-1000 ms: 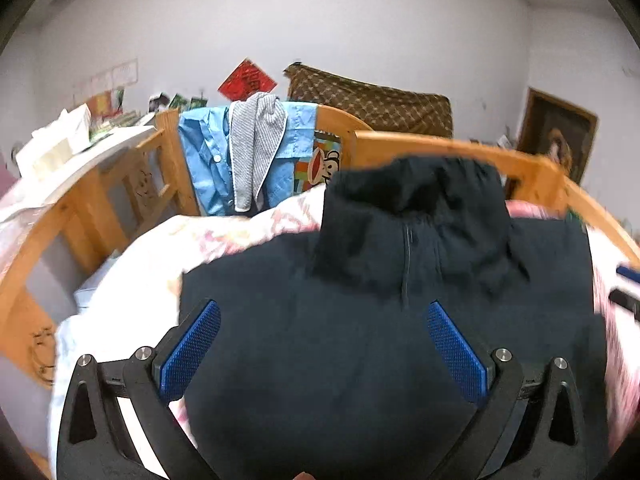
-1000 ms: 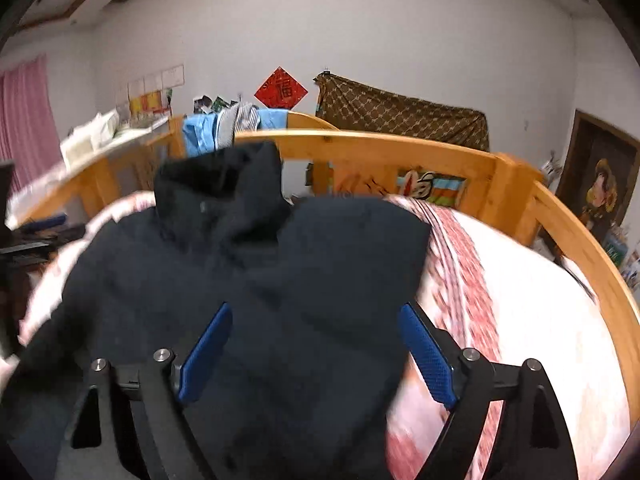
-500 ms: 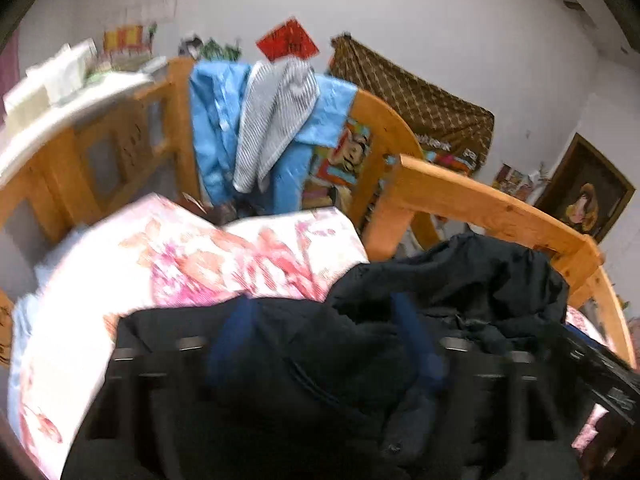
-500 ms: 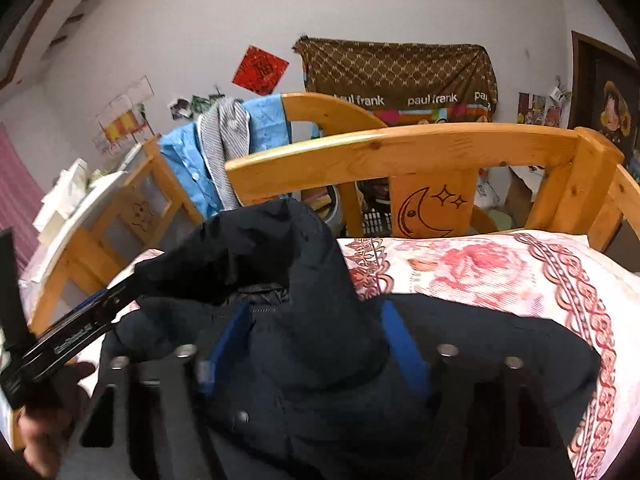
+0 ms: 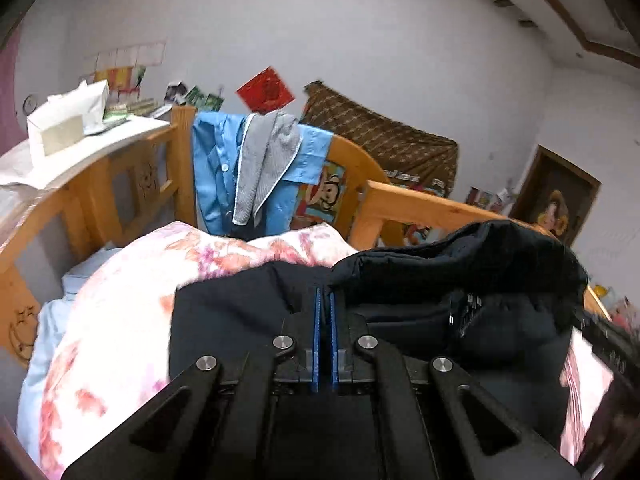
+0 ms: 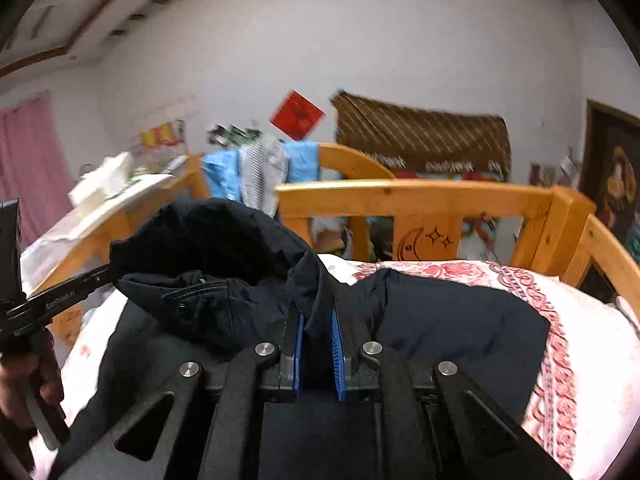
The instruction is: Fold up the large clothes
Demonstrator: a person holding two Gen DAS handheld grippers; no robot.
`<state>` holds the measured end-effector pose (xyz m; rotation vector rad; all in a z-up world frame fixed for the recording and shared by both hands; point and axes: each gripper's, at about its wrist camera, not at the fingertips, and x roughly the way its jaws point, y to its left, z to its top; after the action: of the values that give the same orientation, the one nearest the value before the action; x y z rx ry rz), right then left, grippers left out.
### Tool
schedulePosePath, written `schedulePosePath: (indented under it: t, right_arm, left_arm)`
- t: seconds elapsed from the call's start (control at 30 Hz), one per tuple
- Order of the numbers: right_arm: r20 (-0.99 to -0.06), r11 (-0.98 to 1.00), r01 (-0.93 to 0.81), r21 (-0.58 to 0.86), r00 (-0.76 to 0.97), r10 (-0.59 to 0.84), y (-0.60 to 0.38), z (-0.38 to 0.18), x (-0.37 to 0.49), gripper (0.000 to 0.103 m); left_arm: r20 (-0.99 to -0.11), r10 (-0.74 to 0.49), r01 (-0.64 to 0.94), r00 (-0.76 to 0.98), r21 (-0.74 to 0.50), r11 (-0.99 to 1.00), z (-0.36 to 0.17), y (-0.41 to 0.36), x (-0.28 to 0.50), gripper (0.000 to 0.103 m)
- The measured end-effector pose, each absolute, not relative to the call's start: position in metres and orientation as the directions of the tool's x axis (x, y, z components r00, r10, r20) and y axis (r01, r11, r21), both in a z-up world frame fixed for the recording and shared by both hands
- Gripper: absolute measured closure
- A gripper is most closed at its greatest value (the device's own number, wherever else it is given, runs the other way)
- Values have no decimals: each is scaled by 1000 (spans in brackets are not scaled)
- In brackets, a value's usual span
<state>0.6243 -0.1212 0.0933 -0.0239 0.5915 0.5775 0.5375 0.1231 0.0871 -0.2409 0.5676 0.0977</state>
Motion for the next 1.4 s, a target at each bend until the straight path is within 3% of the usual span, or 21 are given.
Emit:
schedulePosePath:
  t: [0.17, 0.3, 0.63, 0.77, 1.27, 1.4]
  right_arm:
    - [-489, 824, -565, 38, 709, 509, -136, 82, 562, 92]
    - [-508, 823, -567, -28, 718, 477, -143, 56, 533, 92]
    - [-625, 867, -498, -10, 680, 383, -125, -23, 550, 95]
    - [-655, 875, -484, -20, 667, 354, -120, -44, 561, 97]
    - [-663, 876, -483, -7, 658, 357, -117, -44, 561, 101]
    - [-637, 876, -477, 72, 653, 409, -143, -18, 544, 93]
  left_arm:
    - [-502, -12, -80, 865, -161, 984, 80, 97, 453, 101]
    - [-506, -33, -57, 862, -161, 985, 60, 83, 422, 101]
    - [-655, -8, -92, 756, -118, 989, -15, 77, 459, 101]
    - [-664, 25, -80, 747, -53, 995, -27, 67, 467, 101]
    - [-682, 52, -91, 729, -21, 996, -36, 70, 475, 101]
    - [-681, 34, -89, 732, -46, 995, -34, 76, 474, 101]
